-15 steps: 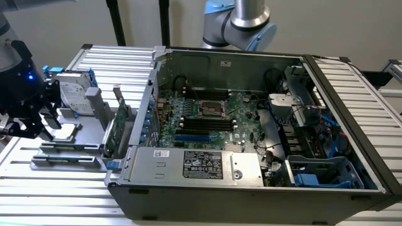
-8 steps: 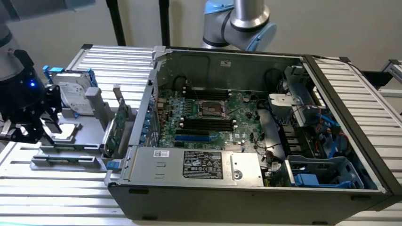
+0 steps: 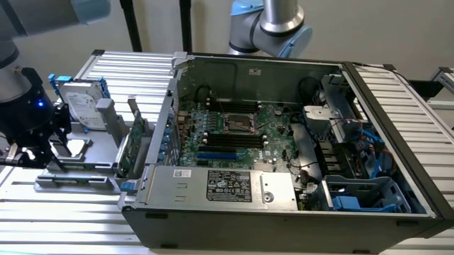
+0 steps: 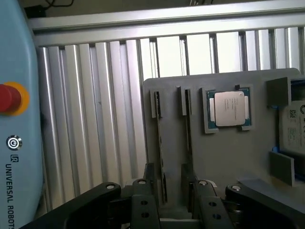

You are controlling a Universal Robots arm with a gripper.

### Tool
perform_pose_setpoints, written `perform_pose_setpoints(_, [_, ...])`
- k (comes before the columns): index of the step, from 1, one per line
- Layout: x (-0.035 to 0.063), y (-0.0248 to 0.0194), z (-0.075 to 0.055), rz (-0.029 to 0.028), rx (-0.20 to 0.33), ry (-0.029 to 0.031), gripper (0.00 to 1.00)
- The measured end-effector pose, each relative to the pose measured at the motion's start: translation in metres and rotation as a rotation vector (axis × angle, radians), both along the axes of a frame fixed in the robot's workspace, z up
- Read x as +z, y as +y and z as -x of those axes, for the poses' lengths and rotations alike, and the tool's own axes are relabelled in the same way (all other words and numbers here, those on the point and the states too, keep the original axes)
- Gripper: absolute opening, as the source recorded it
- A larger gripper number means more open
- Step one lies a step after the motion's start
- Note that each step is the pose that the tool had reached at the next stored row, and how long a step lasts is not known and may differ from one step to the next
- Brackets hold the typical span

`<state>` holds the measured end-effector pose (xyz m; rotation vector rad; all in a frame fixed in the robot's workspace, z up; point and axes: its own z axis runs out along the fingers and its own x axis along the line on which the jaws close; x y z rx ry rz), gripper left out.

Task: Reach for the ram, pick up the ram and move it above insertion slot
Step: 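Pick up the ram and move it above insertion slot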

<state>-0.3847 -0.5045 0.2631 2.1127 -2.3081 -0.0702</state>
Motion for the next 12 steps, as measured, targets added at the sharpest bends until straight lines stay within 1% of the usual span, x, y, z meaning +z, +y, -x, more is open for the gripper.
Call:
perform_pose_setpoints(5, [-0.0091,-0.0022,0.000,0.0000,0.019,0.0000,0.36])
perform_pose_setpoints(12, [-0.0218,-0.0027,0.000,0.0000,0.059,-0.0002,0.36])
